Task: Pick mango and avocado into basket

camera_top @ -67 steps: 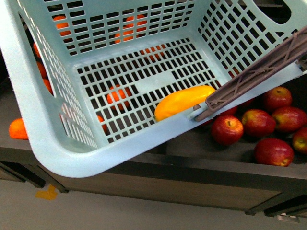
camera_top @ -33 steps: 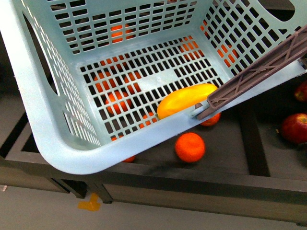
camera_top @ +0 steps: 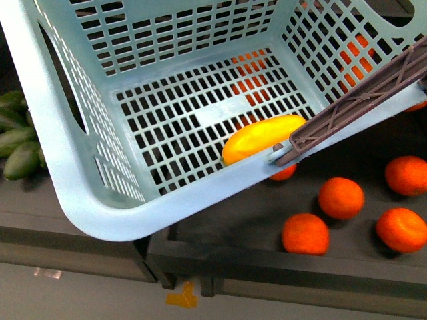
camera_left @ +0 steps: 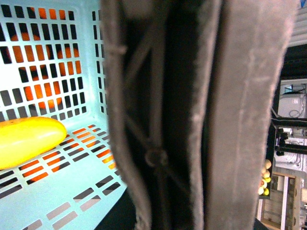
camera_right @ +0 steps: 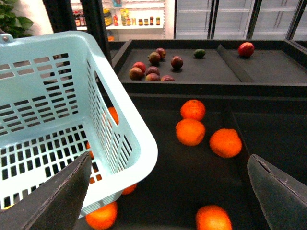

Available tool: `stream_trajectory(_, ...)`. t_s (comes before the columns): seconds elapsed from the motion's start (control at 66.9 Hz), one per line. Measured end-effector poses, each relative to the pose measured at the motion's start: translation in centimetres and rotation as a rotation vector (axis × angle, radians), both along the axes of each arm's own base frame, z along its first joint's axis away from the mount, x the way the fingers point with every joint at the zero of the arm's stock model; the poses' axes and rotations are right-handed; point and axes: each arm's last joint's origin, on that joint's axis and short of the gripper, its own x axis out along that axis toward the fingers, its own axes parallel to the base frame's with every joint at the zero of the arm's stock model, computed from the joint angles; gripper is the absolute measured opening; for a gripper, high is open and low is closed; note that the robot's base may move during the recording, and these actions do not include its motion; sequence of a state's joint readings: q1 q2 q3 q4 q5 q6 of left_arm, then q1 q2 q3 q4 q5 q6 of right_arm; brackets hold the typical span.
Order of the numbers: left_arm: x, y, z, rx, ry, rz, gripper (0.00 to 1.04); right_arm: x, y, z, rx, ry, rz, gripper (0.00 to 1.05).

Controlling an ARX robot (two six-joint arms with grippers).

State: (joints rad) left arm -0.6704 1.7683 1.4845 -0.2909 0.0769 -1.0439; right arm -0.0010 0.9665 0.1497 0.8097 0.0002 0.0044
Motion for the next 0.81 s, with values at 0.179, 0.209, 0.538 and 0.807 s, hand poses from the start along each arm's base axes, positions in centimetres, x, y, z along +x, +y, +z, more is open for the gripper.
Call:
stream_trajectory(0.179, 0.0, 0.01, 0.0, 0.001, 0.0, 0.002, 0.15, -0.01, 0.0, -0.01, 0.0, 0.0, 0.0, 0.96)
stream_trajectory(0.209, -0.01, -0.01, 0.0, 0.001, 0.0, 0.001, 0.15, 0.0, 0.0, 0.0, 0.0, 0.0, 0.0, 0.96)
stream_trajectory(0.538, 0.01, 0.0, -0.01, 0.001, 0.0, 0.001, 0.15, -0.01, 0.0, -0.01, 0.0, 0.0, 0.0, 0.96)
stream_trajectory(0.807, 0.01, 0.0, -0.01, 0.001, -0.001, 0.002, 0.15, -0.01, 0.0, -0.02, 0.0, 0.0, 0.0, 0.96)
